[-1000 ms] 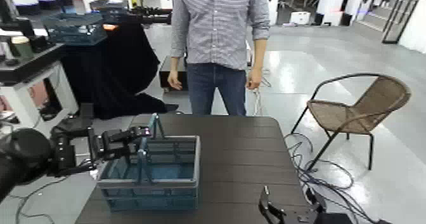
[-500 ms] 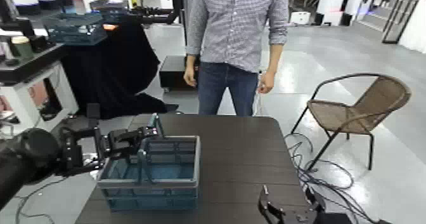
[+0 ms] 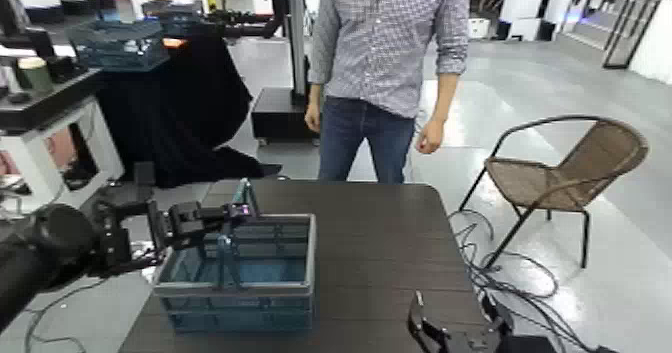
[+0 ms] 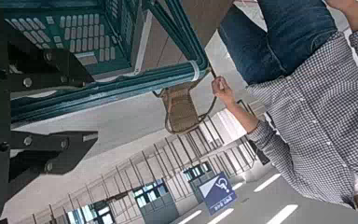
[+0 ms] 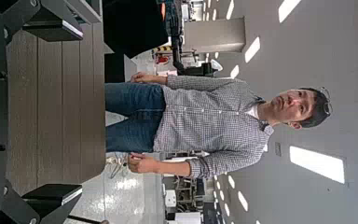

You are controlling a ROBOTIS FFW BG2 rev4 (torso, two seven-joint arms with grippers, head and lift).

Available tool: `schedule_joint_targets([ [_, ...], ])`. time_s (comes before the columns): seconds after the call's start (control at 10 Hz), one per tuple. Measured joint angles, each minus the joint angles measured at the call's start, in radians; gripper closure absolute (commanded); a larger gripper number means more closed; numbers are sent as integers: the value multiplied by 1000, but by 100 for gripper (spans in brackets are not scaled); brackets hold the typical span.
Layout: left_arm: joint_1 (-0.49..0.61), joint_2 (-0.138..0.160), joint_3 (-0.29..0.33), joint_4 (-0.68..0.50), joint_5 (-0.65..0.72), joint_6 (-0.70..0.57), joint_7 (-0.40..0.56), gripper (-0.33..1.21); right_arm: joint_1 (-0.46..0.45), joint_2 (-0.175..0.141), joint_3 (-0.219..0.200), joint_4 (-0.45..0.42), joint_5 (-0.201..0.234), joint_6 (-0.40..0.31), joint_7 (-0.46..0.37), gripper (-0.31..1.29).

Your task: Grasp the handle of the crate.

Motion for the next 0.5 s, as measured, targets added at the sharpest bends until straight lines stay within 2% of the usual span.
schedule_joint_targets([
  [0.5, 15, -6, 7, -4, 0, -3, -3, 119, 0, -3, -2, 6, -9, -6, 1, 15],
])
